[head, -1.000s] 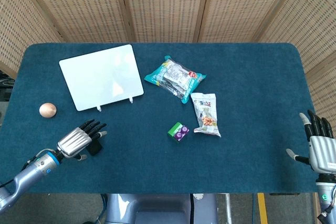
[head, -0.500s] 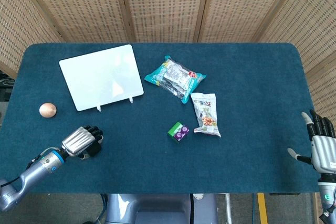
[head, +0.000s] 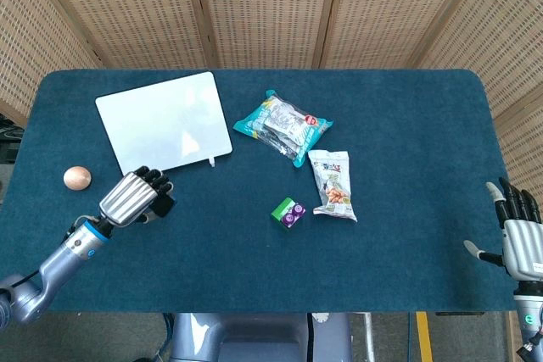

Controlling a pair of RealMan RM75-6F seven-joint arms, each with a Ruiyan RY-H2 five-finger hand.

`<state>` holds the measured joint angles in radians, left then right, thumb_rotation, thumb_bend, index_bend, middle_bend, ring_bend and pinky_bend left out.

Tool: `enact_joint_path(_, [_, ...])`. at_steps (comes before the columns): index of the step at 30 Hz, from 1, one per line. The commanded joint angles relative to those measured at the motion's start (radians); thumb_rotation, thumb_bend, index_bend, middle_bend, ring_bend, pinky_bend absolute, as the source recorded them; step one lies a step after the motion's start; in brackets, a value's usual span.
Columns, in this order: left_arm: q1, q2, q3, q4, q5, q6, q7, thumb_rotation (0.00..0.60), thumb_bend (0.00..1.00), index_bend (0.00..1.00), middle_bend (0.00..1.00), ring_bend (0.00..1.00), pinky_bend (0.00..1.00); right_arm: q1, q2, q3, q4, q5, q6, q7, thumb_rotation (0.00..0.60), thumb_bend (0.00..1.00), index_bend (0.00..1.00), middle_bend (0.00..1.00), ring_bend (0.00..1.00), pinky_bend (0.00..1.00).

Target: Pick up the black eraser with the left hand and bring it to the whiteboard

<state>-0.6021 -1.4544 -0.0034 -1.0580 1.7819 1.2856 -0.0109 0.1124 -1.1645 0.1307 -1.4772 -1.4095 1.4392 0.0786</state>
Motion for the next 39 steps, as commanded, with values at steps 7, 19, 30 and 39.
enact_joint_path(7, [-0.137,-0.162,-0.145,0.206,-0.111,-0.107,0.267,0.6,0.12,0.6,0.45,0.36,0.42,0.005,-0.002,-0.004,0.004,-0.002,-0.011,0.002,0.6,0.0,0.0,0.0,0.0,0.0])
enact_joint_path(19, [-0.211,-0.336,-0.199,0.465,-0.23,-0.191,0.309,0.6,0.12,0.6,0.45,0.36,0.42,0.014,-0.002,-0.002,0.015,0.012,-0.039,0.021,0.6,0.0,0.0,0.0,0.0,0.0])
enact_joint_path(30, [-0.259,-0.438,-0.212,0.67,-0.289,-0.229,0.298,0.6,0.14,0.61,0.45,0.36,0.42,0.02,-0.003,-0.003,0.021,0.02,-0.056,0.028,0.6,0.0,0.0,0.0,0.0,0.0])
enact_joint_path(39, [-0.275,-0.497,-0.225,0.774,-0.343,-0.286,0.338,0.6,0.06,0.21,0.01,0.01,0.2,0.022,-0.005,-0.001,0.025,0.028,-0.063,0.03,0.6,0.0,0.0,0.0,0.0,0.0])
